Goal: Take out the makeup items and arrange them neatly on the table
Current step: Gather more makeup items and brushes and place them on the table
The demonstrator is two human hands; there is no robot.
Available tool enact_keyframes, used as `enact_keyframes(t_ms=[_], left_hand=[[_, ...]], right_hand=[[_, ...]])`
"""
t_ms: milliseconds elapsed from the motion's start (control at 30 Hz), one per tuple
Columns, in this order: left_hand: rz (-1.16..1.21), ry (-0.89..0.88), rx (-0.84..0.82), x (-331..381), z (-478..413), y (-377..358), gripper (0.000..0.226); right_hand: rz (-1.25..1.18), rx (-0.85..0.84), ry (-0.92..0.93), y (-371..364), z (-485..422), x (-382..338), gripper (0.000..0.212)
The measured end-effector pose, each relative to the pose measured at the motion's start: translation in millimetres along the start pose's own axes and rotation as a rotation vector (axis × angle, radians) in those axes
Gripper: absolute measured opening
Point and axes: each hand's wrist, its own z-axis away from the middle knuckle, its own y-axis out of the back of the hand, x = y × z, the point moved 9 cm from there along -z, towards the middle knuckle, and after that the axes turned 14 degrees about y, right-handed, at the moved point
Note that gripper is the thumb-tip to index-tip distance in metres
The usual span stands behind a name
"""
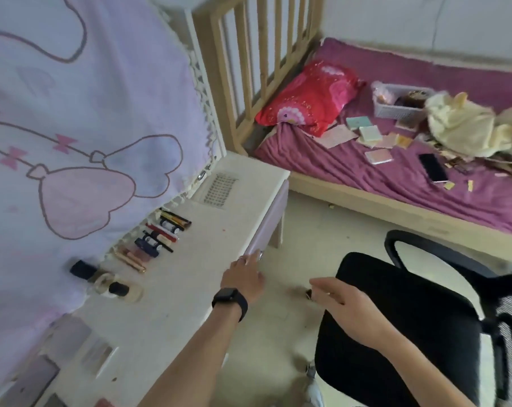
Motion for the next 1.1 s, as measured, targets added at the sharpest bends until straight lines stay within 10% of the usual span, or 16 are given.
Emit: enact_keyframes(t_ms=[567, 1100], left_hand=[[0.009, -1.426, -0.01, 439.1, 433.8, -57.4, 0.055], [-0.34, -1.712, -0.205, 622.6, 722.4, -303.9, 0.051]], right_hand=[[0.16, 1.534, -0.436, 173.4, 545.5, 65.0, 0.02], [0.057, 1.669, -0.73, 236.8, 847.4, 236.7, 0.023]])
